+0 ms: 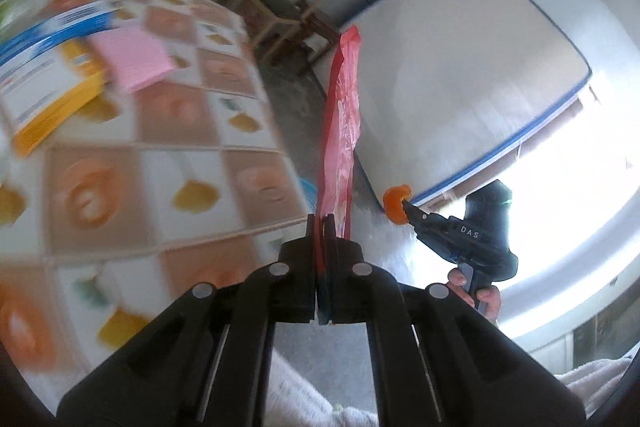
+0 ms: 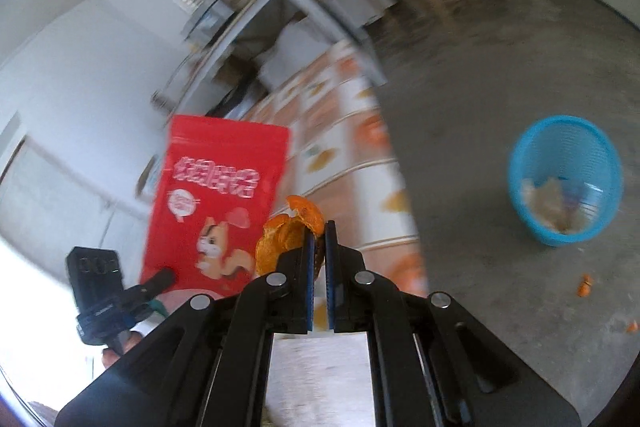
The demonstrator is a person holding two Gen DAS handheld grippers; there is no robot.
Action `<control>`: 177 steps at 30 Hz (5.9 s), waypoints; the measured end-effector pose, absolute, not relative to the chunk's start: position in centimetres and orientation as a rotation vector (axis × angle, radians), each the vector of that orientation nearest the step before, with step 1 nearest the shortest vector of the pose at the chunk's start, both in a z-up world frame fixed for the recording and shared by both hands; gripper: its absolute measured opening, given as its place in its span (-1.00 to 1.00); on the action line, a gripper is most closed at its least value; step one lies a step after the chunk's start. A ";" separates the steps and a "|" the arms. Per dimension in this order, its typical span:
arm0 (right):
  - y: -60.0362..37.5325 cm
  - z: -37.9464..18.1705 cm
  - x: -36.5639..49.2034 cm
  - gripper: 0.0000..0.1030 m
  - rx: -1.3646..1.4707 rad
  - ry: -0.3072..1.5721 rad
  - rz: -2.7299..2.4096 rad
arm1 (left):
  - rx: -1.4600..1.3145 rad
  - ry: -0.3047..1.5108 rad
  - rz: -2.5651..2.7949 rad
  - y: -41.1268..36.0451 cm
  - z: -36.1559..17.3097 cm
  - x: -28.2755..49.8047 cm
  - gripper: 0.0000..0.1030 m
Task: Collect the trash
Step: 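Carry the snack bag and peel to the blue wastebasket and open both tools, then move both open tools back over the table, then grasp the white-and-orange medicine box with the left tool and lift it, then grasp the pink sponge with the right tool while the left tool holds the medicine box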
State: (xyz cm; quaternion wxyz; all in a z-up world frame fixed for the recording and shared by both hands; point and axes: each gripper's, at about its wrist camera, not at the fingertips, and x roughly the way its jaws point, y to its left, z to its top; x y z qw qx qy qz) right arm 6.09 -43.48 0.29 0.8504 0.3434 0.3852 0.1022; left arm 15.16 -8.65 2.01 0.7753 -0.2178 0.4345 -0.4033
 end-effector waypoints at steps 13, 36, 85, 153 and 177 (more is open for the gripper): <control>-57.1 -9.4 2.0 -0.90 0.983 0.830 -0.181 | -0.150 1.106 -0.914 -28.8 0.4 20.8 -0.96; -65.1 -24.9 10.6 -0.87 1.128 1.048 -0.378 | 0.322 1.260 -0.723 -49.9 -12.9 27.9 -0.66; -36.0 -1.3 17.1 0.27 0.568 0.927 0.356 | -0.264 0.702 -0.382 5.1 0.7 14.7 0.61; -21.1 -2.4 27.7 0.28 0.383 1.158 0.582 | -0.149 0.929 -0.357 3.5 -3.3 15.9 0.71; -11.5 -4.6 38.7 0.73 -0.249 1.113 0.395 | -0.096 1.039 -0.299 2.4 -5.5 16.8 0.31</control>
